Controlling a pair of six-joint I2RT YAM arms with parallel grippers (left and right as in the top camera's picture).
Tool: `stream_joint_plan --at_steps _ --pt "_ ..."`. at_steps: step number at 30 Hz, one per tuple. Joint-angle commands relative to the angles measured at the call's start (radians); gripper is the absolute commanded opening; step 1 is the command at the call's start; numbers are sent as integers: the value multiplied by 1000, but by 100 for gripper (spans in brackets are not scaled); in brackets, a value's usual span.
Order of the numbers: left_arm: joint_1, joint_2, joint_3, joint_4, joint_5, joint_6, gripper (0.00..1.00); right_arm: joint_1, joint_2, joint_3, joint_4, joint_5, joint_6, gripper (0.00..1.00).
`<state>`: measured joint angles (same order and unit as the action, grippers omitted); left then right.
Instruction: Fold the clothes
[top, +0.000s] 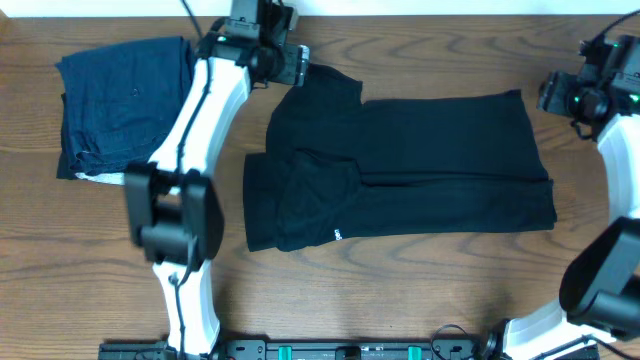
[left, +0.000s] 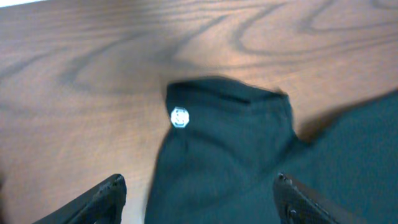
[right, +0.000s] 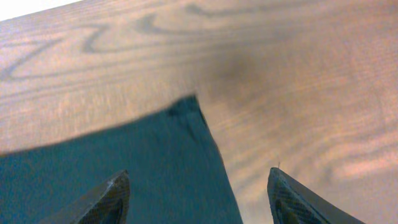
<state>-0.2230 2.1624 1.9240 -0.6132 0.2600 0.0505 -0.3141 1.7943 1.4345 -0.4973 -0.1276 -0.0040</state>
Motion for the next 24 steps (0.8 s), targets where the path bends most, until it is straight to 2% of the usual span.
stream_joint_plan --at_steps 1,5,9,18,24 --pt "-2 98 65 68 27 55 78 26 83 19 48 -7 -40 70" --pt "-2 175 64 169 23 64 77 34 166 19 117 -7 -74 71" --pt "-7 234 64 262 17 171 76 34 234 18 165 10 -84 72" --pt "-20 301 64 280 16 203 75 34 301 18 200 33 -128 73" --pt "-20 315 63 287 16 203 72 38 332 18 275 29 -239 77"
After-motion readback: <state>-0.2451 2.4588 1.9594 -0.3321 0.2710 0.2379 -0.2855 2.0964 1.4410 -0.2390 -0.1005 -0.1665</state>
